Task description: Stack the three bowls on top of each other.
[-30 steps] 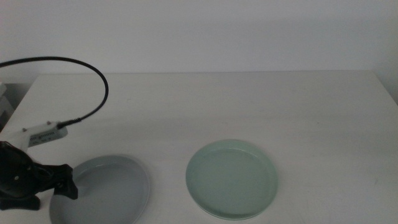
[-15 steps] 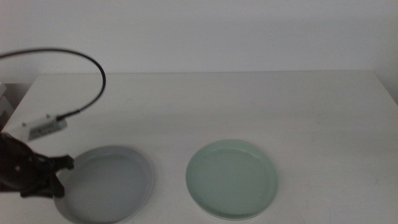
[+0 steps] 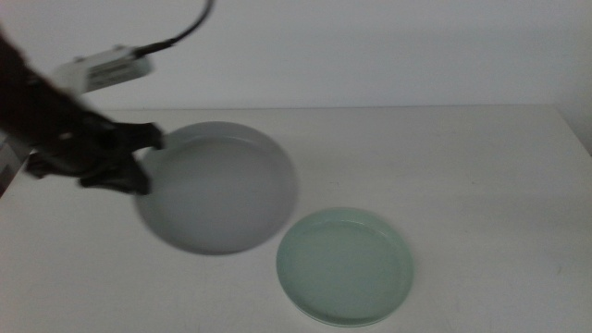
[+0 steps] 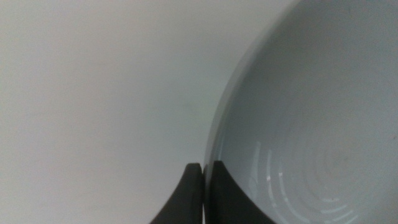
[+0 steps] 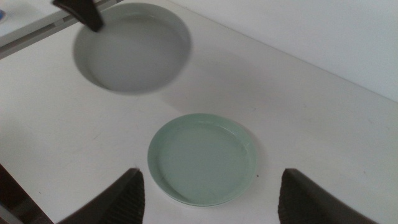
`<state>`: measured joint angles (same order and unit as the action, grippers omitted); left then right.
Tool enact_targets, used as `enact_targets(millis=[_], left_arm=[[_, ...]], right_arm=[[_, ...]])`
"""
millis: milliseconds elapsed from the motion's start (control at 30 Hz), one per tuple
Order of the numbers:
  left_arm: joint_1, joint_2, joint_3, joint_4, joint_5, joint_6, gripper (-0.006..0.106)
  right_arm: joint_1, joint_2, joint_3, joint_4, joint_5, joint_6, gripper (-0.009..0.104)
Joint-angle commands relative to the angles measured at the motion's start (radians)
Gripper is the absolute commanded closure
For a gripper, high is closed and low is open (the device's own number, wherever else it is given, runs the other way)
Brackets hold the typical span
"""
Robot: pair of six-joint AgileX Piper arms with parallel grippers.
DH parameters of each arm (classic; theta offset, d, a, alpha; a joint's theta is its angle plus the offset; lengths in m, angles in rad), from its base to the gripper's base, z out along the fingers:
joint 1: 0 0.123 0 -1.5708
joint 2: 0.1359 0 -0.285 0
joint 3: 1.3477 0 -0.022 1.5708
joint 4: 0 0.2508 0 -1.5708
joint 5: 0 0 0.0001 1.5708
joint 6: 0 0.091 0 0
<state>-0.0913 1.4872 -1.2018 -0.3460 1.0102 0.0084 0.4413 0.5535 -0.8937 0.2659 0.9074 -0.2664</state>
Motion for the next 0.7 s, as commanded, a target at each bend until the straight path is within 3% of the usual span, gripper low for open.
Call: enact_targets(millis=[0,333,667], left_arm=[[-0.079,0.008,-0.072,-0.016,-0.015,-0.051,0.1],[-0.36,0.26,-0.223,0.027,-0.081,-0.136,0.1],[-0.428,0.404,-0.242,0.022,-0.159,-0.141,0.1]], right_arm=[[0.002,0.007,-0.033,0.004,-0.062,-0.009,0.041],[0.002,0.007,-0.033,0.004,-0.062,-0.009,0.041],[0.002,0.007,-0.033,0.004,-0.062,-0.009,0.041]])
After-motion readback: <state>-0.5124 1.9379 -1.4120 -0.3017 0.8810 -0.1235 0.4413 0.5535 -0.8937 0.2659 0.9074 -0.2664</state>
